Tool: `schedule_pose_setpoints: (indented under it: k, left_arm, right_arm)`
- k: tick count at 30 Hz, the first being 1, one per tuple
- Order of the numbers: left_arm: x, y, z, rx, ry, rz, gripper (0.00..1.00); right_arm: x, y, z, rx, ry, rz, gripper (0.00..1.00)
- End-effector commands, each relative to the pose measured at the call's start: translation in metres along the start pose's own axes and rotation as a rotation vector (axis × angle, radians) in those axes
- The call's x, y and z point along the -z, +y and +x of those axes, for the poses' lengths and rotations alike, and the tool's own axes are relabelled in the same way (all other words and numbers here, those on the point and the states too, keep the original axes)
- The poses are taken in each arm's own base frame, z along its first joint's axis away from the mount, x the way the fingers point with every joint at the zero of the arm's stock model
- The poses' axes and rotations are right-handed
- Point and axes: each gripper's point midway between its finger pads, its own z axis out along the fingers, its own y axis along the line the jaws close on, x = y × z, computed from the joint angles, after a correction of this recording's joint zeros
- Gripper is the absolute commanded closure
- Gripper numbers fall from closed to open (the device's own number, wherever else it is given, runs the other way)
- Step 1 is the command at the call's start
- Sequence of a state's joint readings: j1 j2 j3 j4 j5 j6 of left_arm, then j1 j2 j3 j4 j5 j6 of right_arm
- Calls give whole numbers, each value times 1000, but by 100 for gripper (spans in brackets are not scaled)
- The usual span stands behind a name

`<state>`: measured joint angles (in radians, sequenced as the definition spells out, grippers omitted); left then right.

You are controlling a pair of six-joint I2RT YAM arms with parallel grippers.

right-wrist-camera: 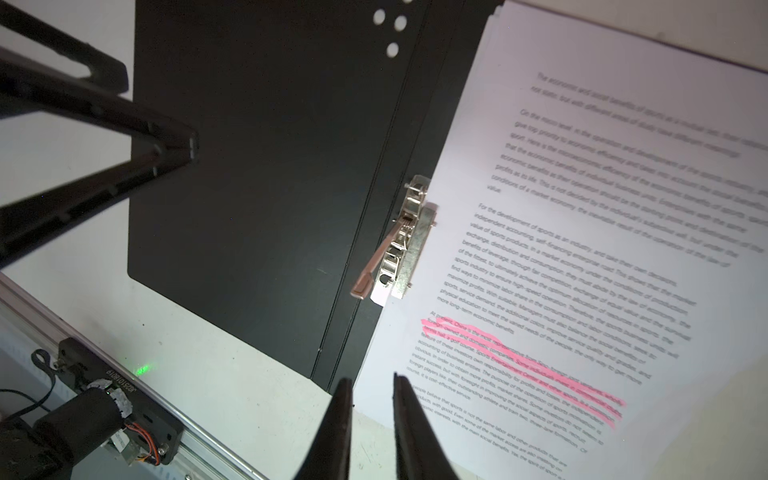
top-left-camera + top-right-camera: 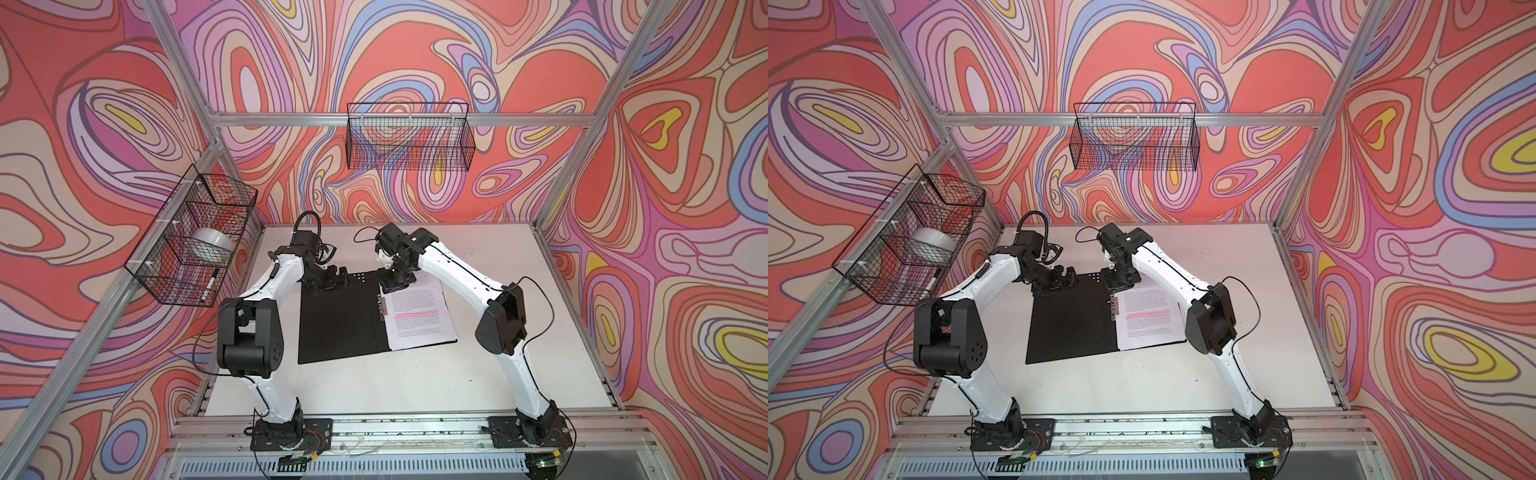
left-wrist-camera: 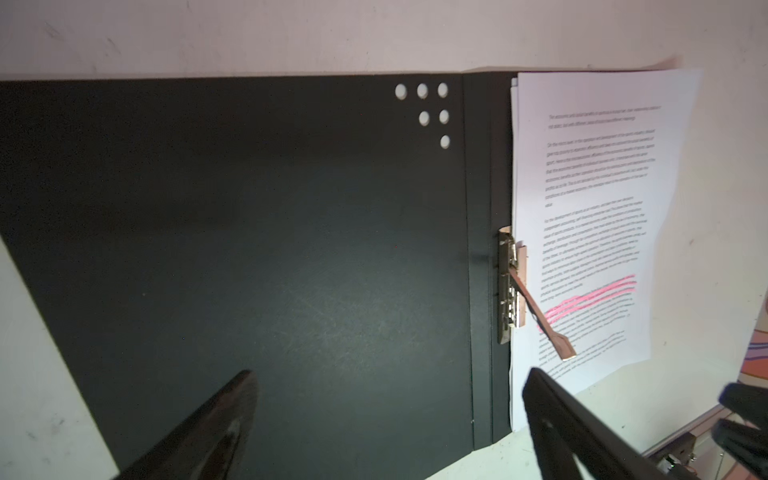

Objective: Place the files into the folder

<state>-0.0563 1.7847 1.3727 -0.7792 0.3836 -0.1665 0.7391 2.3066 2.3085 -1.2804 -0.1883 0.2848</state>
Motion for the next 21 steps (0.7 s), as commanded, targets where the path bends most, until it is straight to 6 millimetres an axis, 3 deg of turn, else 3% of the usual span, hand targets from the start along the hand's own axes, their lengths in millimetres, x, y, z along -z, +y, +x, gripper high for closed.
schedule_pose_setpoints:
  k: [1,10,21]
  left_arm:
    - [-7,11,7,-37,51,-29,0]
    - [-22,19,14,-66,95,-39,0]
    - [-31,14,12,-46,113,3,0]
  right_arm:
    - [-11,6,3,33,26,15,81]
    - [-35,16,2,80,38,34,84]
    - [-45,8,-7,118,13,91,86]
